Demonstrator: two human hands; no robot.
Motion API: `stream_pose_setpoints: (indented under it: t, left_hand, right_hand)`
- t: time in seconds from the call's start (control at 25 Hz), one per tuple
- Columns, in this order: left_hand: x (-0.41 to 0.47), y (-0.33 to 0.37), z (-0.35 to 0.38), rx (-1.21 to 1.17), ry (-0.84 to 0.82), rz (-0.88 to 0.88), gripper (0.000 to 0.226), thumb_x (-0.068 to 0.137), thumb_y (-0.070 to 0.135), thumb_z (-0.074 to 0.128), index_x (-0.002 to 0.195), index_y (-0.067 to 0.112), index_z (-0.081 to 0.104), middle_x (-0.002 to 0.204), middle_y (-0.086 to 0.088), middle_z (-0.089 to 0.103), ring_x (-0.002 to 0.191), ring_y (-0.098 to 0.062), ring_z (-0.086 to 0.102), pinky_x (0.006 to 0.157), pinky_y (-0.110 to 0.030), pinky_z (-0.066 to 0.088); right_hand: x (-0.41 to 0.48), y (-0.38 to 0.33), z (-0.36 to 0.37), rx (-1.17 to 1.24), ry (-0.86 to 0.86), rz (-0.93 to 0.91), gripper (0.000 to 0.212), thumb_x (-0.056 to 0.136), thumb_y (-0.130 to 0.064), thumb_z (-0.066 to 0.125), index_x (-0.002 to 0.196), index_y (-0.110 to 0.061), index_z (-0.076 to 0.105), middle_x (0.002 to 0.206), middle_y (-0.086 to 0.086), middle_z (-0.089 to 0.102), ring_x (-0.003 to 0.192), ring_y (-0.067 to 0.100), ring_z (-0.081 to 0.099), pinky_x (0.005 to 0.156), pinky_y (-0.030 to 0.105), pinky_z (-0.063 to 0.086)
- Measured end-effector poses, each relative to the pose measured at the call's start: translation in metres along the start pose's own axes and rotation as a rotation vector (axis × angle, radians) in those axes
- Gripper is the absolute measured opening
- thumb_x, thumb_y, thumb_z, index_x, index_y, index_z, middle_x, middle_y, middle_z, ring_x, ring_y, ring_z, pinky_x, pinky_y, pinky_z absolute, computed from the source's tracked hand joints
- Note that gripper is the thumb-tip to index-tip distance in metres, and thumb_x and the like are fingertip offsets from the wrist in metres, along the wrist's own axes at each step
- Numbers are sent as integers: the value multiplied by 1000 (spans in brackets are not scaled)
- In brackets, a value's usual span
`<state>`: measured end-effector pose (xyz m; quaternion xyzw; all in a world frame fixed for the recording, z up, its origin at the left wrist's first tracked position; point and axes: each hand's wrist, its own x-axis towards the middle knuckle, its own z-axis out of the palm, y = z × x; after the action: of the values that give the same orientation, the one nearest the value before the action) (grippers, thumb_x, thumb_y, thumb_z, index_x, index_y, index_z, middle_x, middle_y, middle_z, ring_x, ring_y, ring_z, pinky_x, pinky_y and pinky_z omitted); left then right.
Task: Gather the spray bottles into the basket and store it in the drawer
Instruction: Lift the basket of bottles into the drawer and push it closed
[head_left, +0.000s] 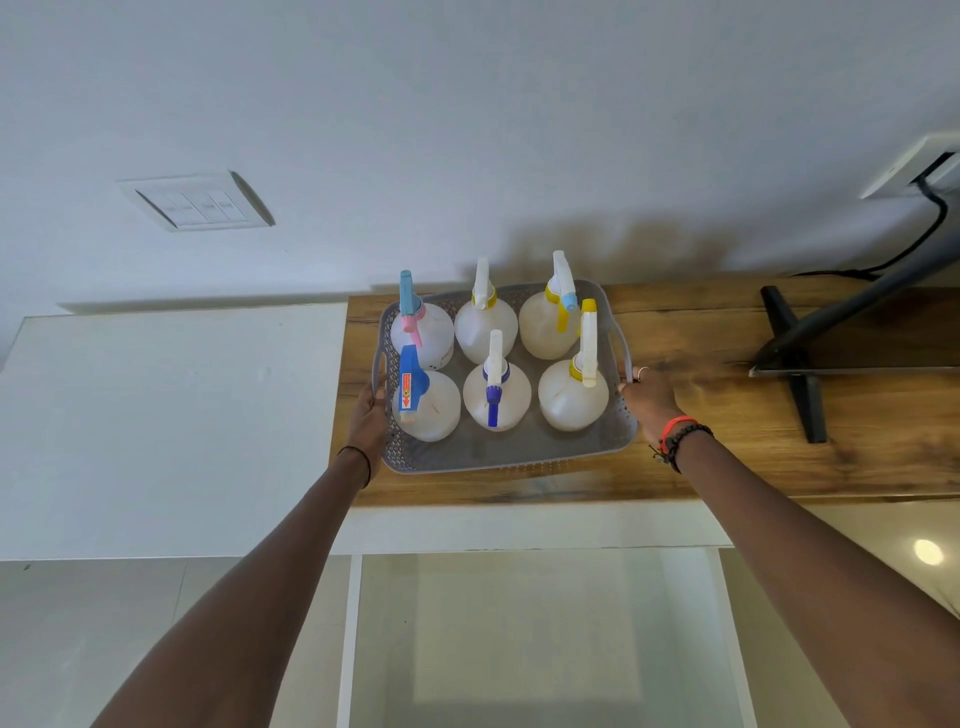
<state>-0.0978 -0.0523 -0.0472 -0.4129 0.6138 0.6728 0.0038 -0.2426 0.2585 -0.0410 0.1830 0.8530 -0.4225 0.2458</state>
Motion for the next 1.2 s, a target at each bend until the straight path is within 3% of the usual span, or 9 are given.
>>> stream_pose_setpoints:
  t: [0.12,0.28,0.36,0.6,0.8,0.92,1.04,1.12,1.2]
  left_hand:
    - [-6,-5,-4,24,8,-4,39,101,24,40,138,14,42,130,-15,56,107,-19,56,67,-23,51]
    - [-18,-15,-11,94,7,9,40,100,23,42,139,15,41,131,-15,56,111,-20,56,69,-22,51]
    - [-27,-20,-13,145,11,32,40,100,24,40,140,14,40,133,-15,54,115,-22,54,79,-24,51]
    - [-62,-37,-19,166,19,17,39,101,18,39,139,11,42,133,-20,53,125,-34,50,104,-50,45]
    - [-102,-49,-22,171,15,20,37,101,17,38,137,9,43,127,-21,57,109,-28,58,87,-37,51]
    - [-122,-58,-24,186,20,12,38,101,20,38,138,11,43,128,-20,57,119,-33,55,93,-40,48]
    - [-144,-67,-25,192,38,6,39,101,22,37,138,12,43,126,-20,59,111,-30,58,89,-38,50]
    - [-157,-74,-26,192,37,-4,38,102,21,36,138,11,43,126,-18,59,104,-23,57,80,-30,51]
    - [-167,-82,-28,185,33,-23,39,102,21,35,138,9,43,129,-19,57,109,-26,57,84,-32,50]
  right_hand:
    - [-6,7,1,-5,16,8,41,95,-2,42,136,-1,48,111,16,57,91,22,49,76,28,39]
    - [-20,21,3,11,36,21,38,95,-1,42,131,0,54,102,11,55,90,21,49,74,28,38]
    - [-29,30,2,11,38,21,38,95,0,41,131,0,54,104,12,56,91,21,48,75,29,39]
    - [-65,59,-4,17,48,16,36,94,0,42,126,-3,58,120,21,63,101,33,57,77,31,43]
    - [-97,86,-11,25,43,20,37,94,1,42,127,1,57,120,24,63,99,33,58,77,31,42]
    - [-113,102,-15,17,50,35,33,93,0,43,122,4,58,112,26,64,88,29,54,73,32,40]
    - [-130,117,-21,13,63,34,27,93,1,44,112,10,59,109,29,63,87,31,54,72,33,38]
    - [-141,126,-24,36,68,32,29,93,2,43,116,8,60,109,28,64,87,32,55,71,33,39]
    - [-153,135,-26,49,71,34,33,93,1,43,121,3,60,111,25,65,91,33,57,75,37,44]
